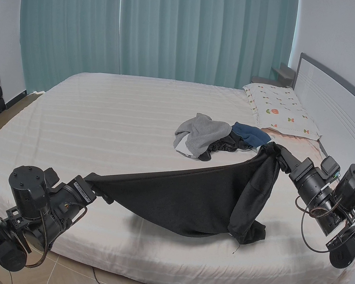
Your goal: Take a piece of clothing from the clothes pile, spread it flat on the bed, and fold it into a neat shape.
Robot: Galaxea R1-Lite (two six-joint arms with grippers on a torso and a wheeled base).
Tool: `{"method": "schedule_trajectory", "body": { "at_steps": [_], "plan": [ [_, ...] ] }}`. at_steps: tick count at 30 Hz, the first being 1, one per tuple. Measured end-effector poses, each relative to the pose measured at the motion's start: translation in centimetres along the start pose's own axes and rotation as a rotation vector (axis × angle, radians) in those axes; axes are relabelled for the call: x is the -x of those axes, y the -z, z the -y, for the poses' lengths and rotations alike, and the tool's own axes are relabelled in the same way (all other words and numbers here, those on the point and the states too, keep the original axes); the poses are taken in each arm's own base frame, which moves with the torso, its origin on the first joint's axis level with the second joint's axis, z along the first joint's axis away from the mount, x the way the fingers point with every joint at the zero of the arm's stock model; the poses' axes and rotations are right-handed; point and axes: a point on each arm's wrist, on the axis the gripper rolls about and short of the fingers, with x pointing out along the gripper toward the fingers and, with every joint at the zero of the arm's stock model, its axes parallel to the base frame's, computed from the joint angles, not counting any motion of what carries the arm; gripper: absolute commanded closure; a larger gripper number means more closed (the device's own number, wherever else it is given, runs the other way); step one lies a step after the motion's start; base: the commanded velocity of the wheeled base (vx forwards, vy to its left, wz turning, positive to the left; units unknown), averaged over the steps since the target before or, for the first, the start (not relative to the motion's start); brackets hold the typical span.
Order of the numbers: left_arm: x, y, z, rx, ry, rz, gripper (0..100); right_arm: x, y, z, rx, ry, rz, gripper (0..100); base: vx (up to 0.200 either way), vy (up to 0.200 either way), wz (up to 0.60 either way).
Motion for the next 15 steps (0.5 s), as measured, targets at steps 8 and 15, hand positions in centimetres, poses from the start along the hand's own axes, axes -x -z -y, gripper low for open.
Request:
{"method": "schedule_trajectory", "body": {
  "at_steps": [8, 15],
  "plan": [
    [0.11, -0.06, 0.04, 0.000, 0.003, 0.002, 100, 0.18, -0.01, -0.57, 0.014, -0.017, 0.003, 100, 0.000, 0.200, 0.00],
    [0.17, -0.15, 0.09, 0.000, 0.005, 0.006, 100, 0.38, 0.08, -0.68, 0.050, -0.020, -0.003, 100, 0.000, 0.200, 0.00]
  ]
}}
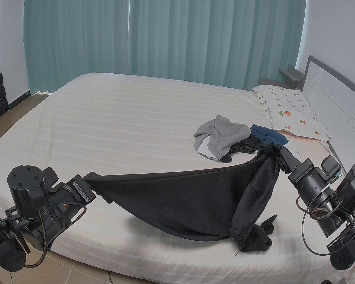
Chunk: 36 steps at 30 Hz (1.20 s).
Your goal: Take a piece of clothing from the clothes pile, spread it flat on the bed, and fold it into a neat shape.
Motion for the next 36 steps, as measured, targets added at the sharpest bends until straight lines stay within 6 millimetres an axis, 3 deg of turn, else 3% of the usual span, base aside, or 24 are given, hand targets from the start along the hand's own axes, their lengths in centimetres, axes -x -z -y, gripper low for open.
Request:
{"method": "schedule_trajectory", "body": {
  "at_steps": [36],
  "plan": [
    [0.22, -0.03, 0.07, -0.022, 0.004, 0.000, 100, -0.43, 0.42, 0.33, -0.002, 0.009, -0.012, 100, 0.000, 0.200, 0.00]
  ]
}}
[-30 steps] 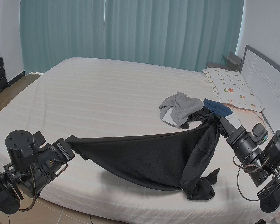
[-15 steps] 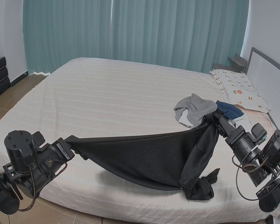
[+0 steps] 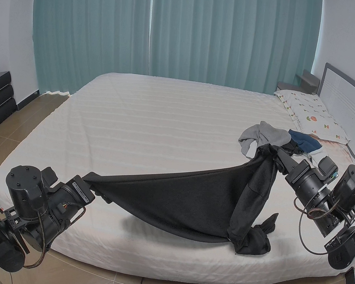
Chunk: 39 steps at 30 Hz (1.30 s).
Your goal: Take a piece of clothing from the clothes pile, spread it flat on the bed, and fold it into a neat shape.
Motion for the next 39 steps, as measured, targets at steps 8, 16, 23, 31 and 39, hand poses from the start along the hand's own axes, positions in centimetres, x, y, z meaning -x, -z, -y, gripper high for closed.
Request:
{"method": "schedule_trajectory", "body": {
  "at_steps": [8, 16, 23, 31, 39],
  "plan": [
    [0.1, 0.2, 0.0, -0.003, 0.000, -0.009, 100, 0.2, 0.1, -0.1, 0.002, -0.002, -0.005, 100, 0.000, 0.050, 0.00],
    [0.2, 0.2, 0.0, -0.002, 0.003, -0.013, 100, 0.5, 0.2, 0.0, 0.005, 0.005, -0.016, 100, -0.050, 0.000, 0.00],
    [0.5, 0.6, 0.5, -0.006, 0.022, -0.028, 100, 1.2, 0.1, -0.7, 0.003, -0.018, -0.018, 100, -0.200, 0.000, 0.00],
    [1.5, 0.7, 1.7, -0.017, 0.070, -0.022, 100, 2.6, -1.8, -2.7, 0.032, -0.094, 0.049, 100, -0.150, 0.000, 0.00],
    [2.8, -0.4, 2.4, -0.047, 0.103, 0.005, 100, 4.8, -4.6, -5.0, 0.083, -0.157, 0.119, 100, 0.000, 0.000, 0.00]
  ]
}}
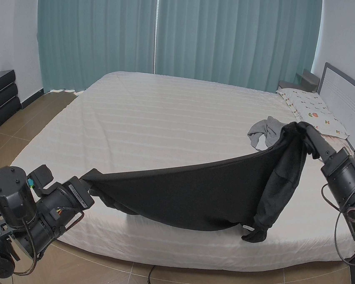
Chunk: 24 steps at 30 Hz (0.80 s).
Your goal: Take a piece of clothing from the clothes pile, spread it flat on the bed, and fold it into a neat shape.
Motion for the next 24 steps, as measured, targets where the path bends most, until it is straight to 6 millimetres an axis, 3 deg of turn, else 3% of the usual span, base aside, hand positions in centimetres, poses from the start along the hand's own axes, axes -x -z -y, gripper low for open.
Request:
{"method": "schedule_trajectory", "body": {
  "at_steps": [6, 17, 20, 24],
  "plan": [
    [0.7, -1.5, 0.8, -0.026, -0.017, -0.015, 100, 0.5, -3.0, -2.0, 0.012, 0.004, -0.017, 100, 0.000, 0.000, 0.00],
    [0.4, -6.8, 3.8, -0.028, -0.094, -0.024, 100, -2.1, -12.2, -6.3, 0.035, -0.010, 0.130, 100, 0.000, 0.000, 0.00],
    [0.0, -8.3, 4.6, -0.005, -0.105, -0.005, 100, -3.6, -12.8, -6.0, 0.045, 0.017, 0.137, 100, 0.000, 0.000, 0.00],
    [-1.1, -9.4, 4.9, 0.015, -0.132, 0.004, 100, -6.4, -11.3, -4.1, 0.057, 0.086, 0.086, 100, 0.200, 0.000, 0.00]
  ]
}}
